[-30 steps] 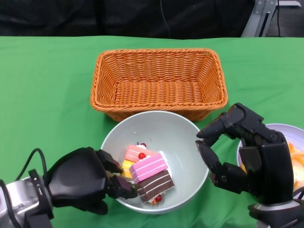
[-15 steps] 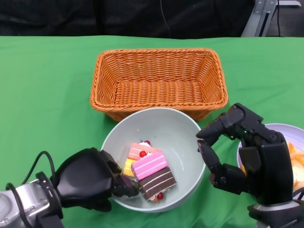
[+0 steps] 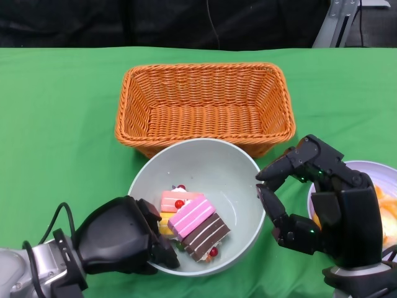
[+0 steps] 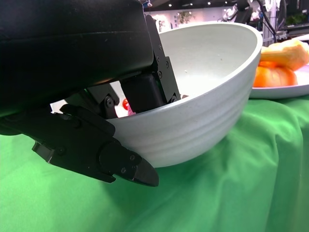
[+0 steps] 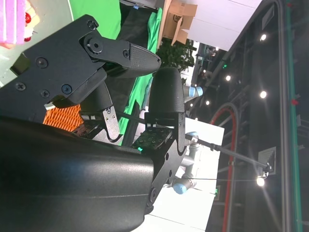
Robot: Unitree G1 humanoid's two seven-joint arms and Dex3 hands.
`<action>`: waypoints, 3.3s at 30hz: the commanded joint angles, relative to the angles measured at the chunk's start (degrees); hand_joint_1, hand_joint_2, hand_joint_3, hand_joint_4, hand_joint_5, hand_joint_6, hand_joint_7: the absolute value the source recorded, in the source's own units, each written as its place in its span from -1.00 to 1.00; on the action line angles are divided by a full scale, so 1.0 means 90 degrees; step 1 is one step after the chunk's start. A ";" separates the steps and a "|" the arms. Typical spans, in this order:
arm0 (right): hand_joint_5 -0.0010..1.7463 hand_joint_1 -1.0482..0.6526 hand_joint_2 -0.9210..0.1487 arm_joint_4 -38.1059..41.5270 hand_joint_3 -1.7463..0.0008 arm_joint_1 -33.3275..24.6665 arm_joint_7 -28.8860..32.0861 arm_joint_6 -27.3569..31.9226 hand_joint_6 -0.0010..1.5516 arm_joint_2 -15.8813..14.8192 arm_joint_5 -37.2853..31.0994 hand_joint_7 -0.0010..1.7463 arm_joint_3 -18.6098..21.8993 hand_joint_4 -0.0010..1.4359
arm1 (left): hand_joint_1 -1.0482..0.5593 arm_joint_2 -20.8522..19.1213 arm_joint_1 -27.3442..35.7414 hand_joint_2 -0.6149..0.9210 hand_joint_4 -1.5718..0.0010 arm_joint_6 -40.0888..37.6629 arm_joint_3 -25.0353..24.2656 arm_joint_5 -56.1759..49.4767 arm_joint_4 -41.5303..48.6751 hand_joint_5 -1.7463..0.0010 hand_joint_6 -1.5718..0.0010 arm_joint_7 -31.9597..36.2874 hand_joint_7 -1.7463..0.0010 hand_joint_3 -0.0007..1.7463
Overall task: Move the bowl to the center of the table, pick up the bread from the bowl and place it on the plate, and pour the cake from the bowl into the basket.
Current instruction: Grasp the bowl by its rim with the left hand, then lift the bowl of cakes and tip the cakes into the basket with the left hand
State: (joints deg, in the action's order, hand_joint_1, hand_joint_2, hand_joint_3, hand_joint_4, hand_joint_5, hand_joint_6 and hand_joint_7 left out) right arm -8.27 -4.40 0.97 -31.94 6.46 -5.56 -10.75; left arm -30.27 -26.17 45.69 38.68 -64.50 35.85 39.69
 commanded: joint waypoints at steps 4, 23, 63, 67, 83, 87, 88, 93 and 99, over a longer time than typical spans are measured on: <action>0.83 -0.18 -0.34 -0.0033 0.12 -0.0011 0.0050 -0.0108 -0.18 -0.0017 -0.0025 0.54 0.0021 -0.03 | 0.05 0.0101 -0.0160 0.80 -0.11 0.0227 0.0140 -0.0060 0.0469 -0.39 -0.72 0.0965 0.97 -0.99; 0.84 -0.15 -0.28 0.0004 0.05 -0.0022 0.0053 -0.0118 -0.17 -0.0019 0.0017 0.55 0.0084 -0.01 | 0.38 0.0075 -0.0299 0.48 0.06 0.1424 -0.0417 0.0929 0.1131 -0.90 0.09 0.1021 -0.80 0.02; 0.79 -0.08 -0.05 -0.0382 -0.18 0.0158 -0.0068 0.0458 -0.13 -0.0055 0.0500 0.48 0.0322 0.01 | 0.32 0.0015 0.0129 0.34 0.05 0.1969 -0.1833 0.1642 0.0015 -1.00 0.11 0.0472 -0.84 0.32; 0.77 -0.04 -0.01 -0.0314 -0.25 0.0203 -0.0172 0.0479 -0.12 -0.0042 0.0669 0.43 0.0340 0.00 | 0.26 0.0006 0.0206 0.34 0.01 0.1908 -0.2155 0.1925 -0.0373 -1.00 0.00 0.0232 -0.68 0.41; 0.76 -0.10 -0.08 -0.0123 -0.19 0.0012 -0.0029 0.0262 -0.10 0.0006 0.0142 0.44 0.0169 0.00 | 0.23 0.0481 -0.0428 0.44 -0.04 0.1624 -0.2945 0.3981 -0.0684 -0.83 -0.06 -0.1826 -0.60 0.39; 0.78 -0.14 -0.10 -0.0032 -0.15 -0.0059 -0.0078 0.0188 -0.10 -0.0010 0.0058 0.46 0.0014 0.01 | 0.28 0.0667 -0.0615 0.40 0.00 0.1444 -0.2999 0.4329 -0.0592 -0.85 -0.03 -0.2389 -0.62 0.41; 0.79 -0.15 -0.11 -0.0002 -0.13 -0.0077 -0.0093 0.0163 -0.10 -0.0016 0.0038 0.46 -0.0029 0.01 | 0.30 0.0716 -0.0669 0.38 0.01 0.1397 -0.3012 0.4411 -0.0561 -0.86 -0.01 -0.2528 -0.64 0.41; 0.80 -0.16 -0.13 0.0035 -0.11 -0.0082 -0.0079 0.0120 -0.11 -0.0031 0.0024 0.47 -0.0064 0.01 | 0.32 0.0828 -0.0671 0.36 0.02 0.1365 -0.3158 0.4550 -0.0573 -0.87 0.00 -0.2875 -0.66 0.43; 0.75 -0.14 -0.36 0.0078 0.13 -0.0306 -0.0483 0.0213 -0.15 -0.0090 0.0342 0.44 -0.0433 -0.01 | 0.39 0.1552 -0.1469 0.46 0.13 0.0840 -0.3052 0.5751 0.0410 -0.95 0.04 -0.4356 -0.62 0.33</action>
State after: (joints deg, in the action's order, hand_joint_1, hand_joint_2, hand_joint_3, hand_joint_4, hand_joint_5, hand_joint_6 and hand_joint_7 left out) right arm -7.57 -6.87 -3.47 -30.07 6.24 -3.18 -15.09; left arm -16.59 -37.52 52.74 11.79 -14.79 38.96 1.76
